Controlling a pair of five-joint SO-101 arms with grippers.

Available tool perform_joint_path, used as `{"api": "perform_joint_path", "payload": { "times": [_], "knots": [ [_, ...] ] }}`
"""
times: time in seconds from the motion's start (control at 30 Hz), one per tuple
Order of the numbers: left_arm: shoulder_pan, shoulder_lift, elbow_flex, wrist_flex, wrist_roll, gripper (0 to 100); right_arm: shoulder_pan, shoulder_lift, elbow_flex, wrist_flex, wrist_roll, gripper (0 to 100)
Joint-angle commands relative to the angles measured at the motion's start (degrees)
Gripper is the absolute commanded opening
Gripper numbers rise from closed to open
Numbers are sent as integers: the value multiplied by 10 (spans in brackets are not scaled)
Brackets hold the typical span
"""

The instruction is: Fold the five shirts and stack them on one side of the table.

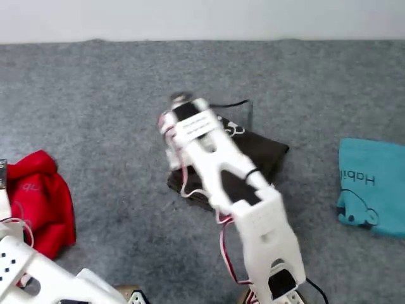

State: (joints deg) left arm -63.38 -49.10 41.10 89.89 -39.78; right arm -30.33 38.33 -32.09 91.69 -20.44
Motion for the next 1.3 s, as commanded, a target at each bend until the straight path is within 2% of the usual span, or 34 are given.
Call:
{"api": "perform_joint_path", "payload": {
  "times": [0.0,0.23,0.5,0.7,0.97,1.1,1.17,1.27],
  "knots": [
    [-1,-8,-2,-12,-5,15,60,-75,-25,32,2,9],
    [0,-6,-2,-13,-5,15,193,-94,-19,53,1,9],
    [0,-6,-2,-13,-5,15,305,-11,13,30,2,9],
    [0,-6,-2,-13,-5,15,294,30,10,45,4,9],
    [0,-9,-2,-13,-5,15,289,-110,8,78,0,9],
    [0,-8,-2,-13,-5,15,255,-152,11,109,-3,18],
    [0,-6,-2,-13,-5,15,240,-156,17,111,-33,80],
    [0,-6,-2,-13,-5,15,218,-152,34,109,-87,258]
  ]
}}
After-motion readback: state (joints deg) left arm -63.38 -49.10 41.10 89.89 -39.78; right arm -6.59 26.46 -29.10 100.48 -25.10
